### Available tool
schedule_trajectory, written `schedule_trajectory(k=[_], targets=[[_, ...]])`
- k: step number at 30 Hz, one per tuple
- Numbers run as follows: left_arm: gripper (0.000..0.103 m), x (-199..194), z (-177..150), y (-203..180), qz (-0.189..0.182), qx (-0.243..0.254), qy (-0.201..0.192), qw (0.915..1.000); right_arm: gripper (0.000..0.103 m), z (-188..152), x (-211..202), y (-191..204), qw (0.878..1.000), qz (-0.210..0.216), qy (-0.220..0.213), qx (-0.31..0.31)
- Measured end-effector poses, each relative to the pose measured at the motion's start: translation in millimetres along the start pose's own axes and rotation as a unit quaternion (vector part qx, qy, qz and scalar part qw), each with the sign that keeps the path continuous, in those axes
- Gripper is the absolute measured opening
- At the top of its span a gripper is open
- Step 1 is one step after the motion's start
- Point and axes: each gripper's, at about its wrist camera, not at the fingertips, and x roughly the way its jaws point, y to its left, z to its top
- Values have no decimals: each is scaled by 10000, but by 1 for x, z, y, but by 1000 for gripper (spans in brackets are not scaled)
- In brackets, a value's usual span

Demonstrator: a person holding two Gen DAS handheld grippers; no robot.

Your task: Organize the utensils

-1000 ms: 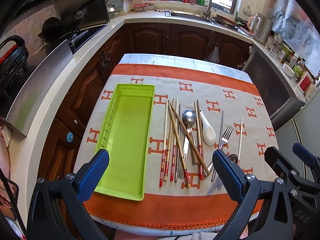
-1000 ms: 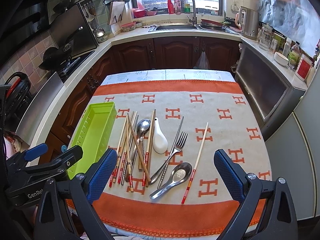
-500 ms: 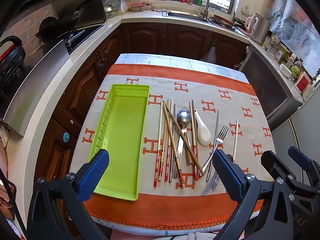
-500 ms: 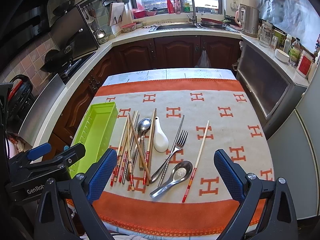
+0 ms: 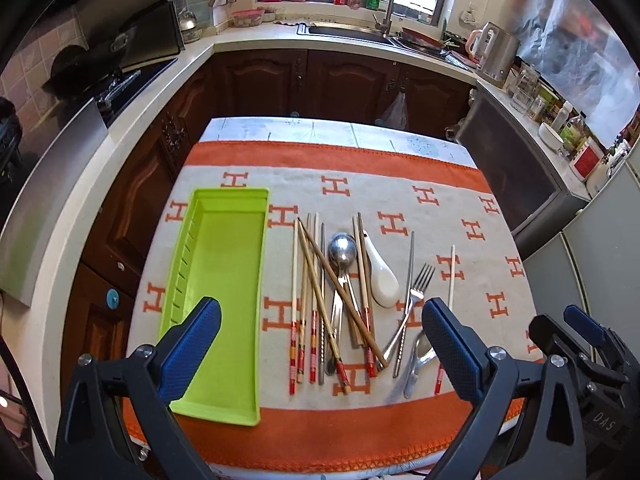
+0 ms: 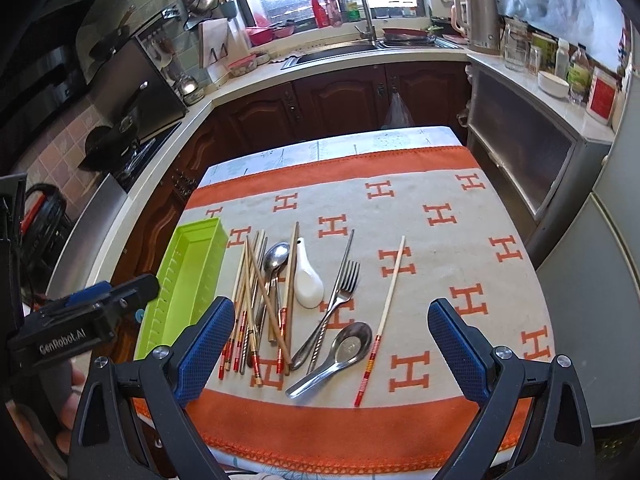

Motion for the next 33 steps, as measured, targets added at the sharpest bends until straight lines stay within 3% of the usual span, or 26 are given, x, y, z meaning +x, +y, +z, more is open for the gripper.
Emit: schedule_trajectory(k=[5,12,17,23,30,33], targets=[[100,7,17,-5,-133,86,-21,9999,97,9,9,-27,9999,46,56,92],[99,50,26,-18,-322,59,522,9981,84,25,38,-64,9987,175,342,326],[79,99,19,-23,-339,-118,1072,9936,76,29,70,-89,9963,241,589,575],[48,164,4,-14,-587,-760,1980,9755,60,24,119,-112,9902,347,1043,861],[46,185,-5,-12,-492,-956,2160,9705,41,7,179,-113,9840,321,1538,836],[40,187,-4,-13,-455,-982,2191,9697,35,2,200,-106,9833,147,1658,736]])
